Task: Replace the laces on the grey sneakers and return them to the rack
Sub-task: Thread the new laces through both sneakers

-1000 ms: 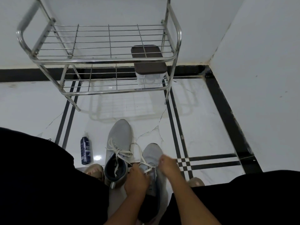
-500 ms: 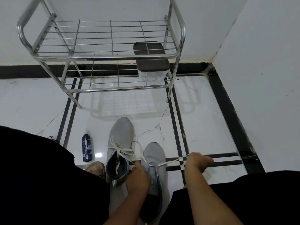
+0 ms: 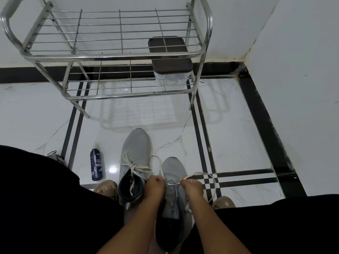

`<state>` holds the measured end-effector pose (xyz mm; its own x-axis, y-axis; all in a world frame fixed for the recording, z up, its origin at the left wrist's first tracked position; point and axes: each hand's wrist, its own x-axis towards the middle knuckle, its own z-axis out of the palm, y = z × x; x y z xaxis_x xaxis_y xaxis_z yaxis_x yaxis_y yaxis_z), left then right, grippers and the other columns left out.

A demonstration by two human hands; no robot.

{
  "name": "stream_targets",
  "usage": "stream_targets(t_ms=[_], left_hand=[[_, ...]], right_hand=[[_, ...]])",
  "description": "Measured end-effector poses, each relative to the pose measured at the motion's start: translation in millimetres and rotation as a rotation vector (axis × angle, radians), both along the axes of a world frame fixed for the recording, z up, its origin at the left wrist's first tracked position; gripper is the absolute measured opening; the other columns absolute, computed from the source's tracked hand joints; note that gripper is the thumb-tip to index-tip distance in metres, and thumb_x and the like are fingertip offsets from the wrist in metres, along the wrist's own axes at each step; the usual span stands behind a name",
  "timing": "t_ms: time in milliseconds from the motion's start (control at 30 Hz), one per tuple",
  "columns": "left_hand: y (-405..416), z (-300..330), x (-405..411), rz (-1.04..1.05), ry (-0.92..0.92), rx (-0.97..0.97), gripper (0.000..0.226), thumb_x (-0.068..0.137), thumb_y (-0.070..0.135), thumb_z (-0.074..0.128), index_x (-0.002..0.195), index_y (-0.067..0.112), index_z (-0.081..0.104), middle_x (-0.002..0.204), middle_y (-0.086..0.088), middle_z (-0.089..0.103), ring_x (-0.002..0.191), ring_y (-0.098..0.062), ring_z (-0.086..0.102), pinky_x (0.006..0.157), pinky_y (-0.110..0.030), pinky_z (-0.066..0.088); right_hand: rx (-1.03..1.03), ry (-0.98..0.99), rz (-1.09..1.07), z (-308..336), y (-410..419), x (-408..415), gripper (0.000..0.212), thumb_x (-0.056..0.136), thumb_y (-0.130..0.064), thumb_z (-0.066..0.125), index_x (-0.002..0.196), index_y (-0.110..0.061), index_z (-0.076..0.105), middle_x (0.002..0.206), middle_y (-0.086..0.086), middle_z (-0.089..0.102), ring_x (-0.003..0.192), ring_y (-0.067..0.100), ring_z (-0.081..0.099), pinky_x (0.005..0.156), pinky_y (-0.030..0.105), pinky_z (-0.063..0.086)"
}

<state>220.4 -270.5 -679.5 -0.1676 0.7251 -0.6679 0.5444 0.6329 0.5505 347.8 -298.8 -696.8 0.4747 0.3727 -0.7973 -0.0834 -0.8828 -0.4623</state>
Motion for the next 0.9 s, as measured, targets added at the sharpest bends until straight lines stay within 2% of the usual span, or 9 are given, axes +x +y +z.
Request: stream_targets(t_ms=[133,300,400,500,567,667,733,800,900], left_hand=[[1,-9,1,0.021,-0.002,-0.015,0.036,0.082,0.024,0.068,0.054,0.019,0.045,0.072,-0.019,0.063,0.077,-0.032,0.065,0.060,-0.027,0.035],[0,-9,5,-0.010,0.046,0.001,0.015,0.082,0.027,0.065,0.079,0.015,0.057,0.087,-0.005,0.065,0.085,-0.027,0.061,0.069,-0.027,0.040],[3,-9,5,0.108,-0.076,-0.014,0.020,0.082,0.017,0.062,0.067,0.016,0.049,0.072,-0.003,0.058,0.069,-0.022,0.053,0.063,-0.028,0.039],[3,-5,4,0.219,-0.217,-0.013,0.030,0.084,0.010,0.062,0.062,0.015,0.043,0.063,-0.004,0.049,0.062,-0.017,0.043,0.058,-0.028,0.035],[6,0,6,0.221,-0.253,0.018,0.029,0.090,0.013,0.058,0.063,0.014,0.046,0.064,-0.005,0.049,0.065,-0.018,0.044,0.059,-0.028,0.035],[13,16,8,0.167,-0.270,0.093,0.025,0.097,0.020,0.049,0.076,0.012,0.060,0.076,-0.006,0.060,0.077,-0.021,0.055,0.072,-0.032,0.044],[22,32,9,0.137,-0.277,0.147,0.028,0.100,0.022,0.044,0.083,0.012,0.064,0.087,-0.007,0.065,0.085,-0.023,0.058,0.082,-0.036,0.047],[32,58,11,0.126,-0.296,0.219,0.030,0.101,0.023,0.042,0.081,0.014,0.063,0.090,-0.003,0.065,0.088,-0.020,0.058,0.086,-0.035,0.045],[47,103,13,0.079,-0.358,0.351,0.031,0.102,0.018,0.038,0.081,0.015,0.061,0.091,-0.003,0.064,0.091,-0.019,0.059,0.085,-0.030,0.044]], right_hand=[[0.022,-0.055,0.095,-7,-1,-4,0.030,0.090,-0.025,0.058,0.065,-0.017,0.044,0.070,0.006,0.054,0.063,0.020,0.045,0.062,0.029,0.037],[0.082,-0.070,0.159,-3,-4,-8,0.022,0.098,-0.029,0.048,0.081,-0.016,0.044,0.097,0.012,0.067,0.090,0.029,0.061,0.071,0.028,0.042],[0.096,-0.085,0.224,-4,-3,-4,0.024,0.097,-0.029,0.051,0.077,-0.016,0.045,0.095,0.013,0.069,0.090,0.029,0.064,0.069,0.030,0.043],[0.068,-0.076,0.241,-5,-3,-2,0.025,0.095,-0.031,0.054,0.075,-0.019,0.045,0.101,0.015,0.070,0.090,0.030,0.064,0.077,0.036,0.049],[0.046,-0.063,0.194,2,-2,-4,0.024,0.093,-0.034,0.056,0.094,-0.011,0.052,0.109,0.016,0.067,0.093,0.029,0.062,0.081,0.034,0.048],[-0.020,-0.054,0.004,28,8,-7,0.055,0.094,-0.038,0.052,0.131,0.001,0.042,0.126,0.019,0.057,0.112,0.034,0.057,0.090,0.034,0.046],[-0.032,-0.078,-0.078,45,22,-2,0.049,0.101,-0.029,0.041,0.138,0.003,0.039,0.135,0.020,0.050,0.122,0.036,0.051,0.098,0.035,0.044],[0.046,-0.067,-0.104,72,37,6,0.037,0.101,-0.015,0.038,0.132,0.002,0.049,0.129,0.016,0.055,0.120,0.032,0.053,0.099,0.036,0.045],[0.290,-0.040,0.029,113,55,14,0.032,0.095,-0.011,0.044,0.118,0.000,0.062,0.093,0.005,0.062,0.096,0.026,0.057,0.091,0.038,0.047]])
